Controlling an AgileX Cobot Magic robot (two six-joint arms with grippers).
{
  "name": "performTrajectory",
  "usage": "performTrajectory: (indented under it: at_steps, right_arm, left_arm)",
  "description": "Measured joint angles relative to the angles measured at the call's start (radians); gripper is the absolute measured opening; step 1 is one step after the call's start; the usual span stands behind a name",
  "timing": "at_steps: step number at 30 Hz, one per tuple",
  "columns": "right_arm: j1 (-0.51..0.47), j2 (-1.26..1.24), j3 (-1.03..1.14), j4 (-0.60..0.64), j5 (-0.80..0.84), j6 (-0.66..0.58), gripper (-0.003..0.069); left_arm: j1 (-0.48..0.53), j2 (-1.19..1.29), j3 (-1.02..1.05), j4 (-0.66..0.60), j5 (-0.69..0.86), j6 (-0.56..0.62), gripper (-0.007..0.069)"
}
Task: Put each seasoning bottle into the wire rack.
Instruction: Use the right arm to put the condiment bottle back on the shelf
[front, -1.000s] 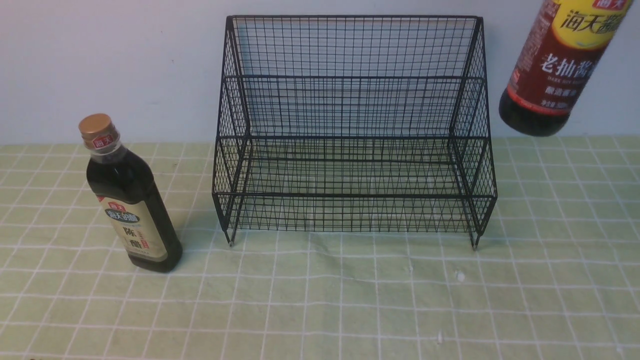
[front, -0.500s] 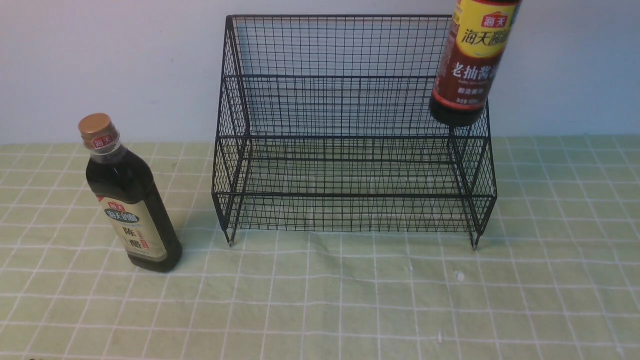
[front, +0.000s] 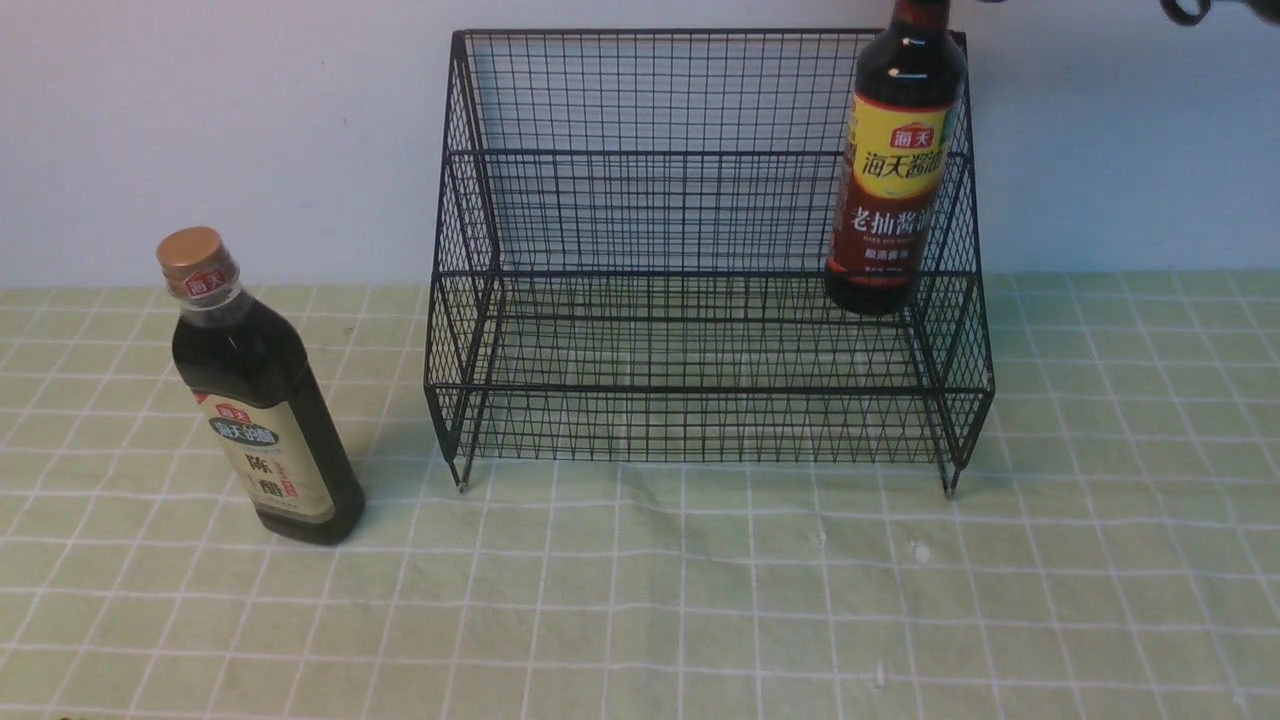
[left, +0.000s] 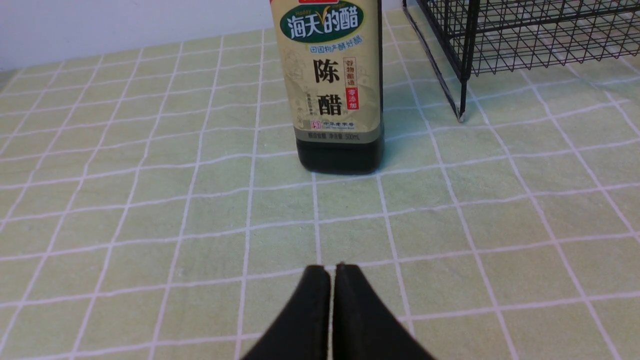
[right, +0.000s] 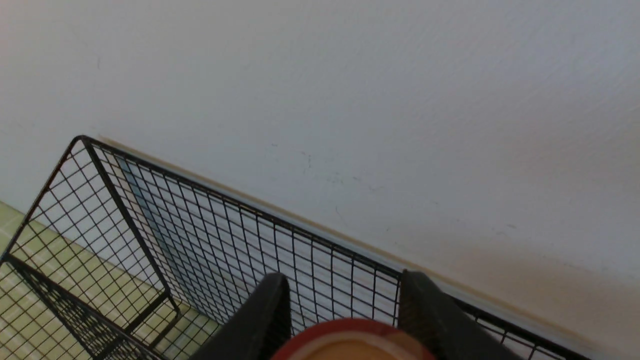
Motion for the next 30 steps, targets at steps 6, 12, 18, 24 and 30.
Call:
performTrajectory:
  at_steps: [6, 12, 18, 24, 30]
  right_arm:
    - [0.000, 0.009, 0.000, -0.094, 0.136, 0.000, 0.0267]
    - [0.000, 0.052, 0.000, -0.151, 0.263, 0.000, 0.0267]
    - [0.000, 0.053, -0.003, -0.192, 0.268, 0.064, 0.0267]
    - [0.000, 0.045, -0.009, -0.248, 0.291, 0.163, 0.0327]
    - [0.000, -0.008, -0.009, -0.270, 0.302, 0.231, 0.0447]
  left_arm:
    - [0.000, 0.000, 0.000, 0.000, 0.000, 0.000, -0.0006]
    - [0.000, 0.000, 0.000, 0.000, 0.000, 0.000, -0.0006]
    - [0.000, 0.000, 0.000, 0.000, -0.001, 0.000, -0.0006]
    - [0.000, 0.000, 0.000, 0.001, -0.001, 0.000, -0.0006]
    - [0.000, 0.000, 0.000, 0.001, -0.001, 0.000, -0.0006]
